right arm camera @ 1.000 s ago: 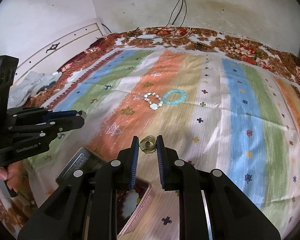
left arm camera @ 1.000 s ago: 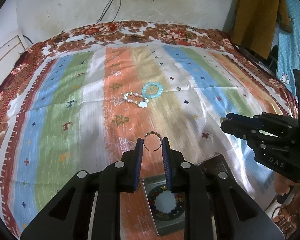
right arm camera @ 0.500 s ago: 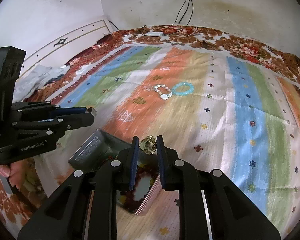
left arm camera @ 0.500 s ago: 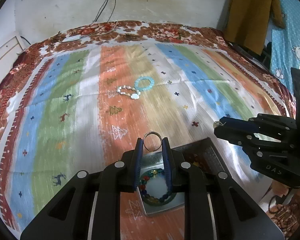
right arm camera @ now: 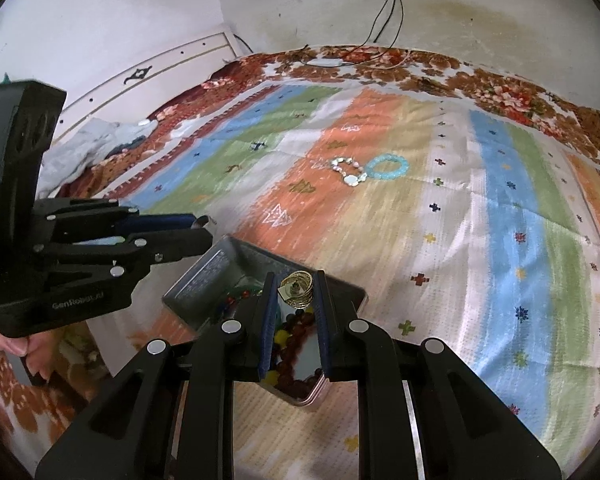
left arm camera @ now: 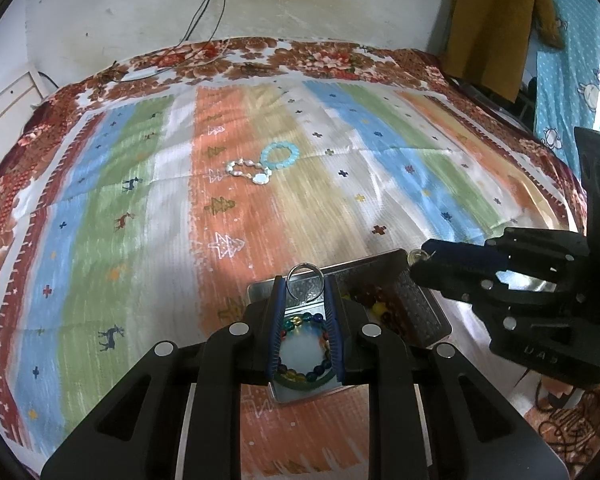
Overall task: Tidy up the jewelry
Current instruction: 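Lower both rings into the silver tin and open both grippers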
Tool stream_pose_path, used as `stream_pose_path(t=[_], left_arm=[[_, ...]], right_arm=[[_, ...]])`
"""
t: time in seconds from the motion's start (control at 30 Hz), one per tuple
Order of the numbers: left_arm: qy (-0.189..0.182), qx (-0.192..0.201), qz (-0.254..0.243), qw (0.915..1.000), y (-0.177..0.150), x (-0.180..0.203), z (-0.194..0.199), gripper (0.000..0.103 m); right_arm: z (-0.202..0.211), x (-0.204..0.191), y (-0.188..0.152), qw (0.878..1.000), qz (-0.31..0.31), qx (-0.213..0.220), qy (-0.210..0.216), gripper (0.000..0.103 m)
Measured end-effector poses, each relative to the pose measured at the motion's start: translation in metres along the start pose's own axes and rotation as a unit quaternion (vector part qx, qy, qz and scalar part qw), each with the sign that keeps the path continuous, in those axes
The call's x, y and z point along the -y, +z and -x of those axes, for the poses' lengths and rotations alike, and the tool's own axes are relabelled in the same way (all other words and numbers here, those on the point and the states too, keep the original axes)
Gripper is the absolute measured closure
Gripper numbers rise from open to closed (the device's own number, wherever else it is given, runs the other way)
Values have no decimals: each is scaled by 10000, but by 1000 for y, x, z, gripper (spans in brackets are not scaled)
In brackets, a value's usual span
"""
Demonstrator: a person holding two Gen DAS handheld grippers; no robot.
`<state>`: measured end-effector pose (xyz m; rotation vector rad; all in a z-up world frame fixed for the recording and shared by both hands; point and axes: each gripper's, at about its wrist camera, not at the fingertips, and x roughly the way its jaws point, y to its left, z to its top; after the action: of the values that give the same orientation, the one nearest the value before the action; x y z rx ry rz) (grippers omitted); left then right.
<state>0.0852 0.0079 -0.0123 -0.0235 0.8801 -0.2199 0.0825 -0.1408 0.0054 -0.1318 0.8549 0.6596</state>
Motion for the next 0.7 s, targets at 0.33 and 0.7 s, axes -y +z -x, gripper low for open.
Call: stream_pose_path(t=[0.33,0.7], left_arm=[[-54,-78,72,9999,-5,-1,-2,80],[20,-120,196,9997,-2,-6,-2,74]], right_arm=[[0,7,1,9998,-146,8,126,73],[-4,12,2,9996,-265,-54,62,67]])
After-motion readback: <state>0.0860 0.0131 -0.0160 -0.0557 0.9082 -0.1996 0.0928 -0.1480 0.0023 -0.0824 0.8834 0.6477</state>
